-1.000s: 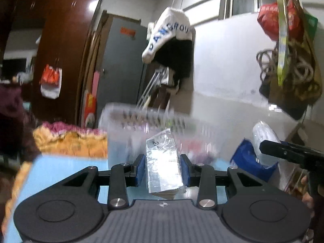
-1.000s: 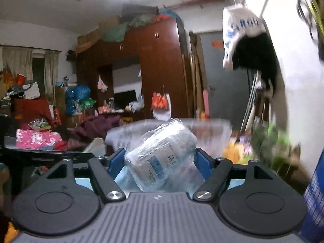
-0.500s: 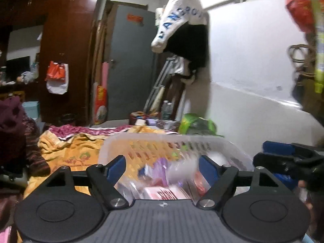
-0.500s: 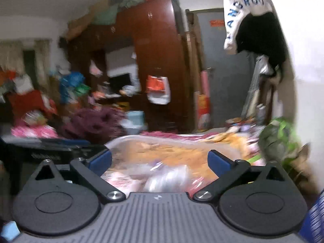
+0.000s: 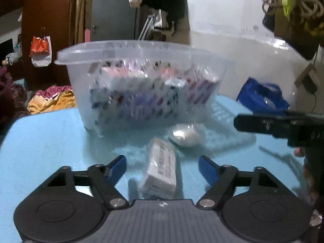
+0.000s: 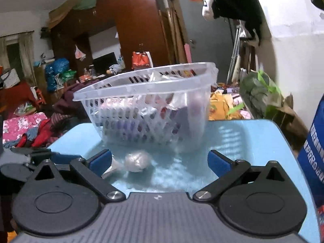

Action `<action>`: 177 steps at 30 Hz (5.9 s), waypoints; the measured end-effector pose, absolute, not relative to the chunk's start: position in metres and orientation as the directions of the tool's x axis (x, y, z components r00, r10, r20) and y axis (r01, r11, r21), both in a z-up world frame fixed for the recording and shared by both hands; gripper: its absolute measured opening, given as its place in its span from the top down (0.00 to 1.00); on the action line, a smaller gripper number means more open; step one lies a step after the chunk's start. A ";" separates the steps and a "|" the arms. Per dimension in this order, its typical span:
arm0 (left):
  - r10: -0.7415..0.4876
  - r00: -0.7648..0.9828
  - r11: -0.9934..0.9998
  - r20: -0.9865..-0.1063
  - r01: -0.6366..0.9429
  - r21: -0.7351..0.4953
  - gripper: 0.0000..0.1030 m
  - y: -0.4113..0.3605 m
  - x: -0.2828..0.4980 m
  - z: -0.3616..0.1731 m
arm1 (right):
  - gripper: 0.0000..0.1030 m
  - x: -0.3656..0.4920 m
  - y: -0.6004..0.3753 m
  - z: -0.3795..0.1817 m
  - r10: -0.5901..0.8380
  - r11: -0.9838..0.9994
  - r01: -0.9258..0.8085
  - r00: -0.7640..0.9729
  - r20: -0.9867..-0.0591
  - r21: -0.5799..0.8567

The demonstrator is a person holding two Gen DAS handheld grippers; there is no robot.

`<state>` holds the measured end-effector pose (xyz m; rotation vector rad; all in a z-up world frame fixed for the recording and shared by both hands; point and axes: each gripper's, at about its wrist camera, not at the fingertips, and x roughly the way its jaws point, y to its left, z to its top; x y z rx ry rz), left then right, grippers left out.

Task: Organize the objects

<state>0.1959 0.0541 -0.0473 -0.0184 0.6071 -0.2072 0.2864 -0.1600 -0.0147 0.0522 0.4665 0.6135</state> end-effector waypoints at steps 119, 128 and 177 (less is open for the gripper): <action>-0.055 0.923 0.998 -0.381 0.039 -0.049 0.02 0.099 0.232 0.025 | 0.00 0.314 -0.159 0.039 0.426 0.905 -0.393 0.836 -0.347 0.165; -0.051 0.928 0.999 -0.369 0.045 -0.025 0.02 0.094 0.229 0.022 | 0.00 0.313 -0.160 0.036 0.445 0.896 -0.409 0.824 -0.351 0.175; -0.061 0.936 0.997 -0.346 0.038 -0.073 0.02 0.108 0.225 0.022 | 0.00 0.306 -0.154 0.035 0.472 0.881 -0.450 0.812 -0.345 0.148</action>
